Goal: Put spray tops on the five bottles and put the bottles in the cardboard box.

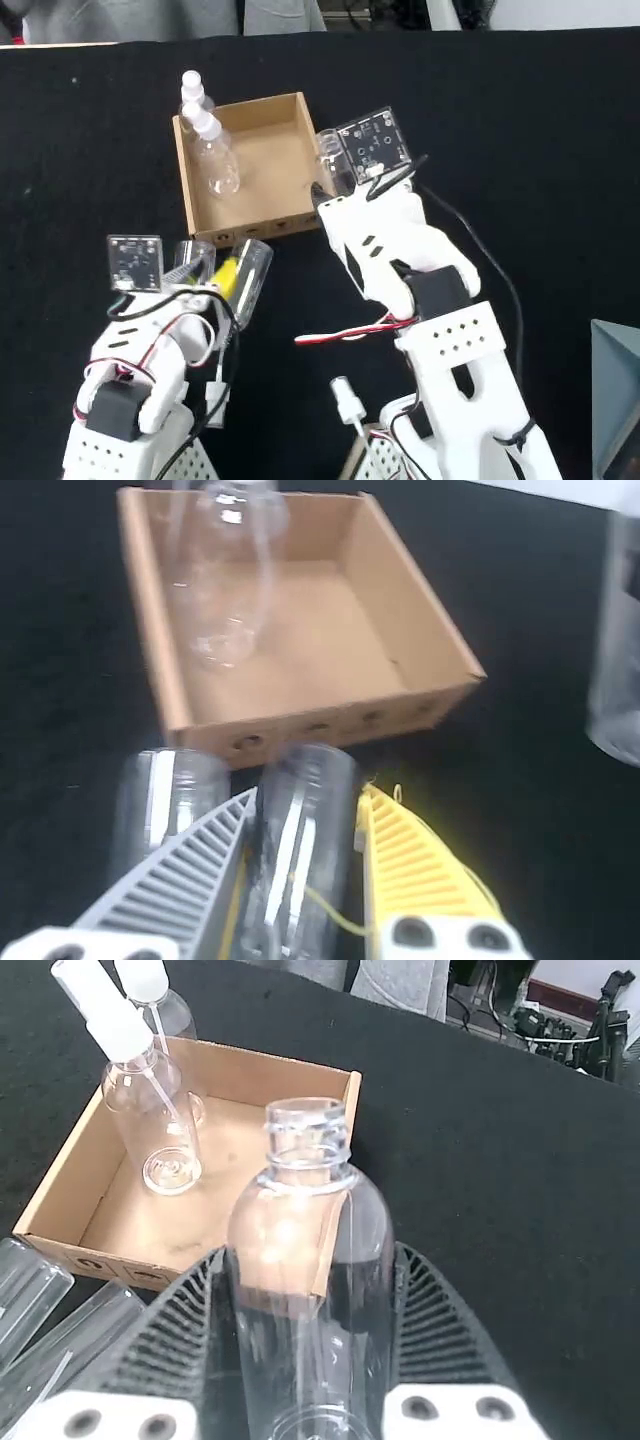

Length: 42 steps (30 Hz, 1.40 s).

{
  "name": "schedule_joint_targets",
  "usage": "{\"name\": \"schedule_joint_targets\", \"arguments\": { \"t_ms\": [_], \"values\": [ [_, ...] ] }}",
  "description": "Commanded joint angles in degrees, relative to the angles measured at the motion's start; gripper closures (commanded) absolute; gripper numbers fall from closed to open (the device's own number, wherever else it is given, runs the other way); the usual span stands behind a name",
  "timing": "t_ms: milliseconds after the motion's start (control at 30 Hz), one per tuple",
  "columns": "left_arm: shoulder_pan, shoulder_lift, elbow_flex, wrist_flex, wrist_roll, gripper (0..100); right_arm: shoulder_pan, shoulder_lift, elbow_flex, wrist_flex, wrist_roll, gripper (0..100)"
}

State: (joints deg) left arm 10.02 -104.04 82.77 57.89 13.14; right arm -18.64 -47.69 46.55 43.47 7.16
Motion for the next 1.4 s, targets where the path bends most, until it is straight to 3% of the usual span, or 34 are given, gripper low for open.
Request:
{"name": "schedule_joint_targets", "arguments": {
  "t_ms": [0, 100, 367, 633, 1367],
  "values": [
    [5.67, -0.62, -2.33, 0.18, -0.18, 85, 1.58, -2.07, -0.31, -1.93, -0.53, 90.6],
    [7.08, -0.62, -1.45, 0.18, 0.09, 85, 1.85, -2.07, -0.31, -1.93, -0.53, 90.6],
    [16.48, -0.62, 2.68, 0.09, 10.55, 85, 6.24, -2.51, -0.75, -2.99, -3.34, 90.4],
    [23.78, -0.53, 2.42, 0.26, 17.05, 85, 5.89, -1.98, -0.22, -4.13, -3.34, 90.4],
    [27.65, -0.44, -0.75, 3.08, 20.92, 86, 5.89, -1.98, -0.22, -4.13, -3.34, 90.5]
  ]
}}
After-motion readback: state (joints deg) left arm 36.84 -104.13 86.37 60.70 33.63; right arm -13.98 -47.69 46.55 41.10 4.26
